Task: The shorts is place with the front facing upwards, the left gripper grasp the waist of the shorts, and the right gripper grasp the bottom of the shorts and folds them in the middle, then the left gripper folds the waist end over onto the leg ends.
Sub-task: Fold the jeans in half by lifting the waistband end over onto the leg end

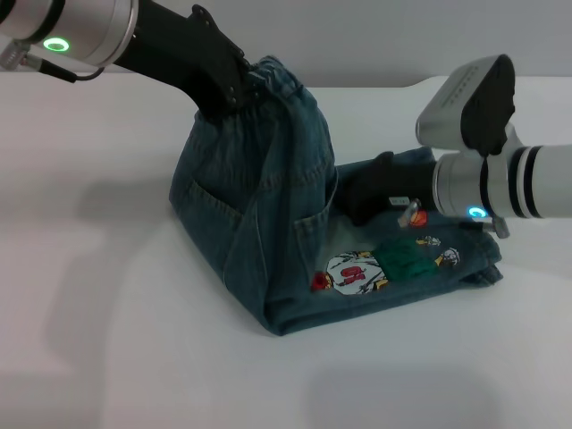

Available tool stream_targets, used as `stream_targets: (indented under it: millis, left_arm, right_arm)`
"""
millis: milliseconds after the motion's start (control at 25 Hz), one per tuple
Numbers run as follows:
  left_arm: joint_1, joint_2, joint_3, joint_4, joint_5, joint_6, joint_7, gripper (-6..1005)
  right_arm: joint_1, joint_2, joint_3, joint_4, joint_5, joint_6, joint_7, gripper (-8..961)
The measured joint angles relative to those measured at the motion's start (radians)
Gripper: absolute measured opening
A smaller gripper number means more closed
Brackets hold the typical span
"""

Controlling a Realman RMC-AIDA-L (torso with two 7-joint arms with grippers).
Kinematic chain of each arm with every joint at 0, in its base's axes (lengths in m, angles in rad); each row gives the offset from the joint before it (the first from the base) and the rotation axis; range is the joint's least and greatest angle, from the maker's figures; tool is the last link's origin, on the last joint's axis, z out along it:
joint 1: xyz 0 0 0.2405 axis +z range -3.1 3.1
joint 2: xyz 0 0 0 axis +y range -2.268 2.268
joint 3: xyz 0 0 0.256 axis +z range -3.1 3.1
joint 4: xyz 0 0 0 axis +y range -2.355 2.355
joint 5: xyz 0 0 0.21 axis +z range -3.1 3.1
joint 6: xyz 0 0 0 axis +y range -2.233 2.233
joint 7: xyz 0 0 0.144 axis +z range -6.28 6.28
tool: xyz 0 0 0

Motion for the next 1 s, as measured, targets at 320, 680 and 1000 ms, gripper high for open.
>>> stream_targets:
  millis: [320,680,1000]
  left_arm:
    - [-0.002,0.0,0.0,-0.003,0.003,-0.008,-0.001,69]
    - [-0.001,0.0,0.0,-0.018,0.007,-0.012,-0.002,69]
    - [-0.001,0.0,0.0,-0.02,0.003,-0.012,-0.002,69]
  right_arm:
    - [-0.031,0.001,0.003,-0.046,-0.09,-0.12,0.016,41]
    - [-0.201,0.012,0.03,-0.289,-0.143,-0.13,0.059,41]
    - [-0.3,0.014,0.134,-0.4,-0.153,-0.131,0.062,41]
